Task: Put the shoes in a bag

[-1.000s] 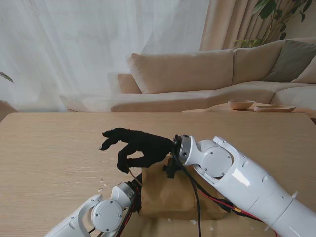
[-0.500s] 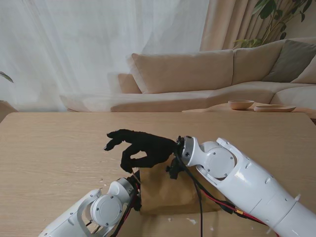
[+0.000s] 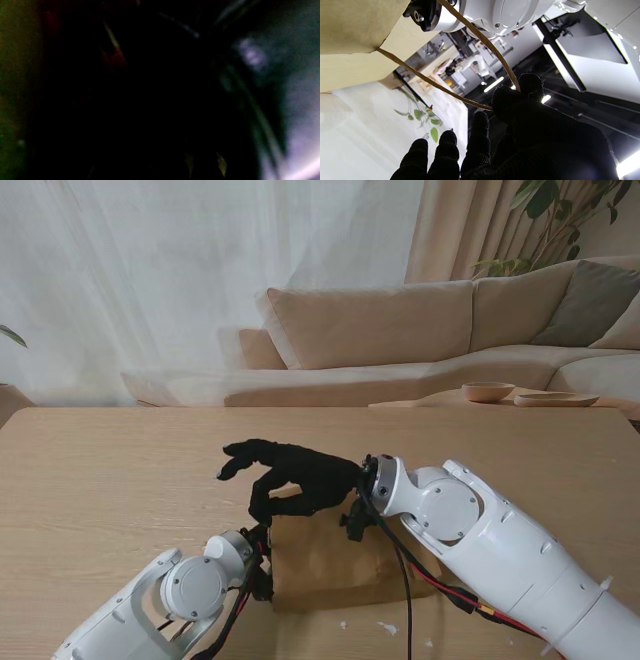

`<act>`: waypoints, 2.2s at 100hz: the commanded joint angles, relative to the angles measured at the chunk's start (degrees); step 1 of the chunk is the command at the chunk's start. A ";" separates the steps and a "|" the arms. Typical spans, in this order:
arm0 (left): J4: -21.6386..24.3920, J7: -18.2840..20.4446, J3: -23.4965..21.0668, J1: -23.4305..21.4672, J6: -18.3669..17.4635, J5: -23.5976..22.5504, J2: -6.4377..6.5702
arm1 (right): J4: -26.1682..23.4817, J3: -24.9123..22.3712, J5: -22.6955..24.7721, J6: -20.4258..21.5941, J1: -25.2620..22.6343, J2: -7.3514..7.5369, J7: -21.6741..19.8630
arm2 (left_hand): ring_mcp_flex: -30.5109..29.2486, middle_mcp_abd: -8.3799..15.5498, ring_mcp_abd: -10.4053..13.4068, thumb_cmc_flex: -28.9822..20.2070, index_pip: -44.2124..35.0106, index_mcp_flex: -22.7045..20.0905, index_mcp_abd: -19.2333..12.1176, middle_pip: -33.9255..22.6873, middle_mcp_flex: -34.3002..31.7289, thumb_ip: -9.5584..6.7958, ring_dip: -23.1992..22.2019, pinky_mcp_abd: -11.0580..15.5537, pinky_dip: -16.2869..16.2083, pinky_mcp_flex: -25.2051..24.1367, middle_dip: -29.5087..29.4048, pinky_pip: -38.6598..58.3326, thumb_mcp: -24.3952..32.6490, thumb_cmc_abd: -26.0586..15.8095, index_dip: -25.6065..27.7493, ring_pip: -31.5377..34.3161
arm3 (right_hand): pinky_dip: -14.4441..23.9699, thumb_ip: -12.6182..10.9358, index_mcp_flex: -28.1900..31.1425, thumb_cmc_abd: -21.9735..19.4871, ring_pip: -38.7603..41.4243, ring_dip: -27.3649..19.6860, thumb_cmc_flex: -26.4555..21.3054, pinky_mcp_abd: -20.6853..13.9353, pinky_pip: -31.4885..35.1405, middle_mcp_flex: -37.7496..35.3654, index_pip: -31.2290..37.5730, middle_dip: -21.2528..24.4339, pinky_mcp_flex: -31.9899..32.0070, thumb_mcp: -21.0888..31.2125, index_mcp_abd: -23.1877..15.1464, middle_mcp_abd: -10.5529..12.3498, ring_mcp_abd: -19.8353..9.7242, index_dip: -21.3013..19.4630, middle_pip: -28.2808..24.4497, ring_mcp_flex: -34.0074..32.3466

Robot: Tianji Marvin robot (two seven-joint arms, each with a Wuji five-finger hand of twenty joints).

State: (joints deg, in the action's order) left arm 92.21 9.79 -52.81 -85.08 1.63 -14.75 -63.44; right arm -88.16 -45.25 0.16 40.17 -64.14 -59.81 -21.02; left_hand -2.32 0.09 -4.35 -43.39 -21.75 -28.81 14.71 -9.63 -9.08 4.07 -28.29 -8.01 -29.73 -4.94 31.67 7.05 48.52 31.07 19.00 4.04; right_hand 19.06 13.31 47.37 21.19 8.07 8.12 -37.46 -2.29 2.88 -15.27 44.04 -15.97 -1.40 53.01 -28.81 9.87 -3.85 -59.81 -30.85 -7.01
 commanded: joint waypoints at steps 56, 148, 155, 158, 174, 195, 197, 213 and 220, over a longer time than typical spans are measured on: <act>2.25 0.26 -0.58 -0.90 -1.92 -11.03 1.31 | -1.12 -1.67 0.20 -0.54 -1.70 -0.04 -0.92 | 1.01 7.77 4.51 9.06 5.43 -2.12 -18.28 9.54 1.84 2.72 27.14 1.15 27.72 2.17 -15.94 -8.76 -1.19 1.22 -1.63 -5.78 | 1.42 1.62 0.25 -1.09 0.42 0.25 0.07 -2.09 -0.01 -0.29 1.75 -0.49 0.90 0.12 -1.65 -0.08 -1.27 -0.11 -0.02 -0.18; 6.30 9.34 -9.87 -5.85 -5.59 -7.88 3.49 | -1.88 -3.93 0.11 -2.30 -3.50 0.09 -1.67 | 0.93 4.60 3.50 1.98 3.66 -5.33 -10.59 6.88 1.67 1.24 25.12 0.21 25.91 2.13 -10.15 -7.67 -5.29 -4.14 0.42 -5.37 | 2.33 1.62 -0.63 -1.55 0.16 0.10 -0.47 -1.91 0.79 0.45 1.66 -0.49 1.26 -0.85 -0.93 -0.55 -1.15 0.41 0.02 -0.12; 6.99 10.59 -11.47 -6.75 -6.39 -8.03 3.82 | -1.89 -4.07 0.05 -2.41 -3.60 0.11 -1.75 | 0.93 4.59 3.58 2.35 3.85 -4.96 -10.52 6.95 1.76 1.29 25.08 0.18 25.85 2.14 -10.17 -7.72 -5.62 -4.52 0.36 -5.38 | 2.37 1.61 -0.65 -1.62 0.10 0.07 -0.47 -1.92 0.82 0.48 1.70 -0.50 1.27 -0.97 -0.90 -0.55 -1.15 0.44 -0.01 -0.07; 7.32 11.15 -12.23 -7.21 -6.63 -8.06 3.96 | -1.92 -4.14 0.05 -2.46 -3.67 0.11 -1.79 | 0.93 4.68 3.61 2.43 3.87 -4.94 -10.69 7.01 1.78 1.30 25.08 0.22 25.82 2.14 -10.19 -7.73 -5.76 -4.63 0.36 -5.40 | 2.38 1.59 -0.72 -1.62 0.09 0.06 -0.52 -1.90 0.83 0.49 1.69 -0.51 1.28 -1.01 -0.89 -0.62 -1.12 0.47 -0.03 -0.10; 8.95 11.88 -16.58 -10.48 -7.87 -8.15 4.17 | -1.99 -4.59 0.07 -2.97 -4.15 -0.01 -1.61 | 0.87 3.92 3.25 2.21 4.06 -5.32 -9.86 6.32 1.28 1.24 24.80 0.21 25.71 2.16 -9.86 -7.77 -6.22 -5.21 0.29 -5.23 | 2.51 1.56 -1.09 -1.72 0.09 0.06 -0.61 -1.92 0.96 0.52 1.56 -0.53 1.31 -1.50 -0.97 -0.79 -1.06 0.73 -0.12 -0.16; 10.38 12.45 -22.52 -14.66 -9.35 -9.70 4.35 | -0.54 -4.52 -0.04 -4.17 -4.20 -0.76 -0.35 | 0.89 3.29 2.95 1.29 4.43 -6.03 -9.09 5.74 1.18 1.11 24.28 0.19 25.56 2.15 -9.80 -7.77 -7.39 -6.23 0.20 -5.14 | 2.90 1.49 -1.70 -1.74 0.08 0.05 -0.81 -1.93 1.38 0.63 0.93 -0.55 1.33 -2.38 -1.06 -1.02 -1.01 1.87 -0.21 -0.11; 10.45 12.30 -23.07 -15.03 -9.56 -9.94 4.32 | -0.31 -4.47 -0.06 -4.37 -4.15 -0.86 -0.22 | 0.88 3.30 2.94 1.21 4.41 -6.14 -8.94 5.70 1.17 1.09 24.24 0.18 25.55 2.15 -9.79 -7.77 -7.46 -6.25 0.22 -5.13 | 2.97 1.46 -1.79 -1.79 0.09 0.05 -0.87 -1.93 1.45 0.62 0.84 -0.56 1.35 -2.48 -1.08 -1.04 -1.01 2.05 -0.24 -0.13; 10.00 8.21 -26.92 -17.27 -12.23 -13.29 3.70 | 2.00 -3.64 0.76 -6.65 -3.44 -1.94 1.61 | 0.90 3.07 2.63 0.94 4.65 -6.14 -8.77 5.54 1.16 0.98 23.97 0.03 25.47 2.13 -9.82 -7.77 -8.00 -6.43 0.30 -5.13 | 3.56 1.20 -2.38 -1.95 -0.08 -0.04 -1.55 -1.92 2.05 0.86 1.10 -0.71 1.61 -3.55 -0.77 -1.23 -0.87 3.09 -0.59 -0.06; 9.47 5.94 -28.05 -17.83 -13.40 -13.50 3.27 | 3.16 -3.02 1.59 -8.12 -3.11 -2.58 2.90 | 0.90 2.99 2.58 0.74 4.78 -6.13 -8.68 5.46 1.12 0.92 23.88 -0.01 25.44 2.12 -9.82 -7.78 -8.00 -6.27 0.29 -5.11 | 3.77 1.09 -3.10 -1.83 -0.04 -0.02 -1.96 -1.91 2.27 0.99 0.85 -0.79 1.66 -3.81 -0.46 -1.32 -0.78 3.76 -0.79 -0.08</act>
State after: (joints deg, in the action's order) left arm 102.22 15.65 -79.98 -102.46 -11.52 -29.19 -59.84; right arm -86.18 -48.76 0.94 33.32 -67.26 -61.22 -18.19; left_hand -2.36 3.67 -1.97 -42.10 -17.93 -34.80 6.28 -3.87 -9.02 4.79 -3.44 -8.00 -4.04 -2.48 21.04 1.21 41.34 25.71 18.96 -0.32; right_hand 21.26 13.31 45.30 21.05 8.07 8.12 -38.20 -2.29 4.65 -15.25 44.34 -16.16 -0.81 50.76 -28.82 9.03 -3.85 -56.79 -30.86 -7.01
